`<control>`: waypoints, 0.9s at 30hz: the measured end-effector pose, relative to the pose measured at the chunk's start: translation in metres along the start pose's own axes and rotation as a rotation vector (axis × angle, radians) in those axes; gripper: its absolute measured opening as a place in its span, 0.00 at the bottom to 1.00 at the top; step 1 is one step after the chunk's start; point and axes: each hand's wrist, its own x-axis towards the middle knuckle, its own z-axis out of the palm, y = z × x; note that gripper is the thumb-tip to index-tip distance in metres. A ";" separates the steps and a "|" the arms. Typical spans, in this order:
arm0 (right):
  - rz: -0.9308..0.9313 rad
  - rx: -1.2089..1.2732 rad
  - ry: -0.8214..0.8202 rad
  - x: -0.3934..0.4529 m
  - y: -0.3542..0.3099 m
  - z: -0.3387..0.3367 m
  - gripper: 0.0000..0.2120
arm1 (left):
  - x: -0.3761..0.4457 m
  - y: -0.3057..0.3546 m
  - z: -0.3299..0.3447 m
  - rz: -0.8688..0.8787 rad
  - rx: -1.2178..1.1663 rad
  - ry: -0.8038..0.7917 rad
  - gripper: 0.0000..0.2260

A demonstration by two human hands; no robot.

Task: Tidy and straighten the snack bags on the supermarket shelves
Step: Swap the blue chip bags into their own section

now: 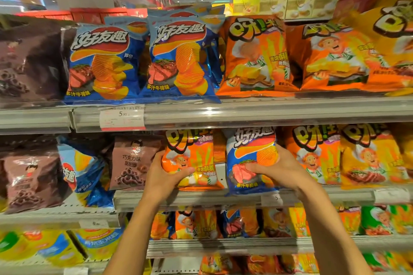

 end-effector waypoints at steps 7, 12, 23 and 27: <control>-0.020 -0.011 -0.054 -0.036 0.008 -0.007 0.26 | -0.005 0.004 0.014 -0.012 -0.021 0.008 0.31; -0.083 -0.059 -0.017 -0.062 0.021 -0.015 0.29 | -0.009 0.008 0.035 0.007 -0.008 -0.001 0.36; 0.032 -0.010 0.362 -0.104 0.055 -0.071 0.30 | -0.016 0.029 0.110 0.048 0.031 -0.092 0.37; 0.061 0.011 0.498 -0.109 0.068 -0.088 0.30 | -0.018 0.032 0.135 0.028 0.060 -0.095 0.42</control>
